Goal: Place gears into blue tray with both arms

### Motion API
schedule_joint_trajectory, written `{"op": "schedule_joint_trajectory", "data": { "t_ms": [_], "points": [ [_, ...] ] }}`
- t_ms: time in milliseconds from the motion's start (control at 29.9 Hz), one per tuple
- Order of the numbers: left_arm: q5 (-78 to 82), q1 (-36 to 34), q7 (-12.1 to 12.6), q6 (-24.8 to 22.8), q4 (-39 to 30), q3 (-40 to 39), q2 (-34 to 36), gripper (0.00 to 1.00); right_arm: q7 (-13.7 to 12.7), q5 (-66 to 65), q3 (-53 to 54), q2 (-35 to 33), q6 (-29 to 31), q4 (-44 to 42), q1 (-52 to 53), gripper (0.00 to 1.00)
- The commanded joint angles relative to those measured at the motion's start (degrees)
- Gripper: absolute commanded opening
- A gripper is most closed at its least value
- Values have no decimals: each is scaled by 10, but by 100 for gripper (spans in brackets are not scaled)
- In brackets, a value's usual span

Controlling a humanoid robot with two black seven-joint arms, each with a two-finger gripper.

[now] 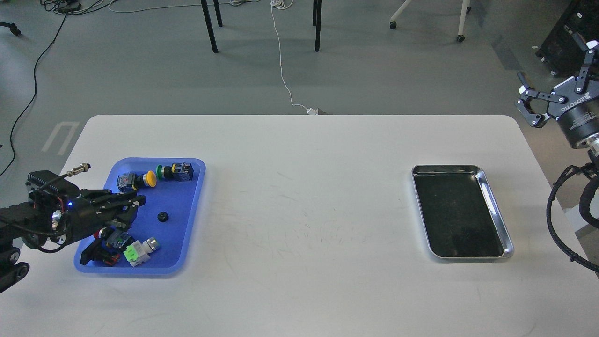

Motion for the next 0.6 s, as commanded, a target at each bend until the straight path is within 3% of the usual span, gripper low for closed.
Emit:
{"op": "schedule_joint_trajectory", "data": {
  "t_ms": [0, 67, 100, 201, 301, 434, 568],
  "points": [
    [0, 1, -1, 0, 11, 12, -9, 25, -1, -1, 0, -4, 0, -1, 0, 96],
    [-1, 1, -1, 0, 11, 13, -10, 30, 0, -1, 0, -5, 0, -1, -1, 96],
    [-1, 1, 0, 0, 12, 13, -10, 36, 0, -1, 0, -5, 0, -1, -1, 96],
    [-4, -1, 2, 3, 15, 13, -10, 69, 0, -1, 0, -5, 0, 0, -1, 96],
    [-10, -4, -1, 24, 14, 3, -5, 82, 0, -1, 0, -5, 0, 0, -1, 96],
    [-81, -28, -1, 53, 13, -1, 19, 92, -1, -2, 0, -4, 0, -5, 1, 97],
    [-227, -88, -2, 47, 10, -1, 35, 94, -1, -3, 1, -2, 0, -9, 11, 99]
  ]
}}
